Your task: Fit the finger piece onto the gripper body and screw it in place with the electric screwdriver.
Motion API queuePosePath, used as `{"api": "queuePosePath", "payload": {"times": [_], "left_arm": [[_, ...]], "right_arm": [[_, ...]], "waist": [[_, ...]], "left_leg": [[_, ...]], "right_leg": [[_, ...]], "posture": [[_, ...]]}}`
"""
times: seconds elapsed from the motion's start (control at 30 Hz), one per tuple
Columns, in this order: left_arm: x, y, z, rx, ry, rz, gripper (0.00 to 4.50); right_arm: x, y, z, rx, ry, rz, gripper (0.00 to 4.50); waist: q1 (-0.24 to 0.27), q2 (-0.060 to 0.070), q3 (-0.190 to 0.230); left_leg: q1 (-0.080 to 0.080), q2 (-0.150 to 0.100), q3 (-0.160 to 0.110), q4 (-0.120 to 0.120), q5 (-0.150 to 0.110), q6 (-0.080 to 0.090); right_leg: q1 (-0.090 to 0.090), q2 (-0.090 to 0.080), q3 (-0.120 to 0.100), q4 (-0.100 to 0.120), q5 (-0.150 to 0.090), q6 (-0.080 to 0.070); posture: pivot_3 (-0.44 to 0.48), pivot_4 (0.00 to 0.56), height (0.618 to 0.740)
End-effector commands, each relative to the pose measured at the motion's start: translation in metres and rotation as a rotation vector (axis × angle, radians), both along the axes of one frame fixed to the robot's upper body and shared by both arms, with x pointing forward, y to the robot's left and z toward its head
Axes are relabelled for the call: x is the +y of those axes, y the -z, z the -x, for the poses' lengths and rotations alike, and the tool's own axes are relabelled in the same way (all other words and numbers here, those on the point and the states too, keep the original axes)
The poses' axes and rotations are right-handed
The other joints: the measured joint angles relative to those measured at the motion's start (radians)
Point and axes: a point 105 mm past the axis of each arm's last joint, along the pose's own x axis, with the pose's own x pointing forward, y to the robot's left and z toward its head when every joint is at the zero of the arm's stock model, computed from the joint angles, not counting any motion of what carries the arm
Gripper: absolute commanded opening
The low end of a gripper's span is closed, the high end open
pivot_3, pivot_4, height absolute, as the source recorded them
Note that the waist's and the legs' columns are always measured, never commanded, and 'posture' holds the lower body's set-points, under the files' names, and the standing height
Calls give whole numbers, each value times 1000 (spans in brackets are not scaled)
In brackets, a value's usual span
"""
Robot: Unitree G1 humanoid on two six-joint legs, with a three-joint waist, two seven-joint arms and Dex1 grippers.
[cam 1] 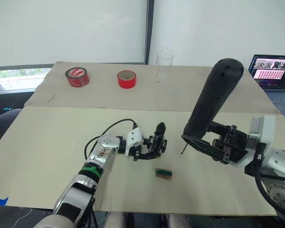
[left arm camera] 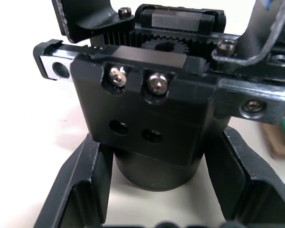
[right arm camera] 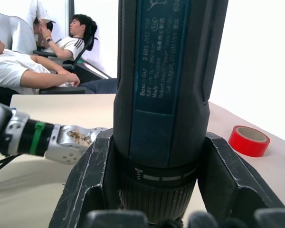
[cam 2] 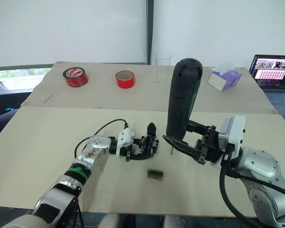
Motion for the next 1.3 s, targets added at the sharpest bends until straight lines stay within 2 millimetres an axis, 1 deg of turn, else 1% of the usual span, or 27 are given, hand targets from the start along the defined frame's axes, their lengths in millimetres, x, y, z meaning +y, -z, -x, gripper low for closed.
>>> {"api": "queuePosePath", "payload": {"times": [0.03, 0.17, 0.27, 0.3, 0.37, 0.4, 0.53, 0.63, 0.77, 0.93, 1.03, 1.1, 1.3], "left_arm": [[-3, 6, 0, 14, 48, -29, 2280], [-5, 7, -7, 27, 15, -41, 2280], [-3, 5, -13, 35, -27, -20, 2280], [0, 2, -12, 37, -30, -2, 3350], [5, -2, -13, 19, -48, 21, 4279], [10, -3, -11, 10, -49, 30, 4450], [28, -5, -1, -38, -81, 46, 4450], [32, -8, 8, -41, -111, 55, 4450], [23, -9, 21, -59, -177, 59, 4450], [1, -8, 26, -22, -252, 79, 4450], [-8, -6, 25, -16, -286, 74, 4450], [-11, -4, 22, -16, -315, 64, 4450], [-9, 2, 10, -1, -372, 42, 4450]], "right_arm": [[2, -13, 10, -58, -29, -8, 1907], [3, -13, 10, -54, -28, -10, 1907], [3, -13, 11, -51, -27, -11, 1907], [3, -13, 11, -50, -25, -12, 1907], [3, -12, 11, -48, -25, -13, 1907], [3, -12, 12, -44, -27, -15, 1907], [4, -13, 13, -42, -32, -18, 1907], [2, -13, 12, -42, -30, -18, 1907], [2, -12, 11, -40, -30, -18, 1907], [2, -12, 10, -42, -33, -16, 1907], [2, -12, 9, -44, -33, -12, 1907], [2, -13, 10, -46, -33, -10, 1907], [2, -15, 11, -50, -28, -5, 1907]], "waist": [[-1, 0, 0], [5, 0, 0], [8, 0, 0], [7, 0, 0], [4, 0, 0], [3, 0, 0], [-11, 0, 0], [-10, 0, 0], [0, 0, 0], [8, 0, 0], [7, 0, 0], [7, 0, 0], [7, 0, 0]], "left_leg": [[0, 0, 0, 0, 0, 0], [0, 0, -1, 1, 0, 1], [-1, -1, -1, 3, -1, 2], [-1, -1, -1, 3, -1, 2], [-1, 0, -1, 4, -1, 3], [-1, 0, -1, 4, -1, 3], [-1, 1, 0, 4, -2, 3], [-1, 1, 0, 4, -2, 2], [-1, 1, -1, 4, -2, 3], [-2, 0, -1, 6, -3, 4], [-2, 0, -1, 6, -3, 4], [-2, 0, -1, 6, -3, 4], [-2, 0, -1, 6, -3, 4]], "right_leg": [[0, 0, 0, 0, 0, 0], [1, 0, 0, 0, 0, 1], [1, -1, 0, 0, 0, 2], [1, -1, 0, 0, 0, 2], [1, -1, 0, 0, 0, 3], [1, -1, 0, 0, 0, 3], [0, 0, 0, 1, 1, 1], [0, 0, 1, 1, 1, 1], [1, -2, 1, 1, 1, 1], [1, -2, 1, 0, 0, 3], [0, -2, 1, 0, 0, 3], [0, -2, 1, 1, 0, 3], [0, -2, 1, 1, 0, 3]], "posture": [[0, 150, 740], [0, 150, 740], [0, 150, 740], [0, 150, 740], [0, 150, 740], [0, 150, 740], [0, 150, 740], [0, 150, 740], [0, 150, 740], [0, 150, 740], [0, 150, 740], [0, 150, 740], [0, 150, 740]]}}
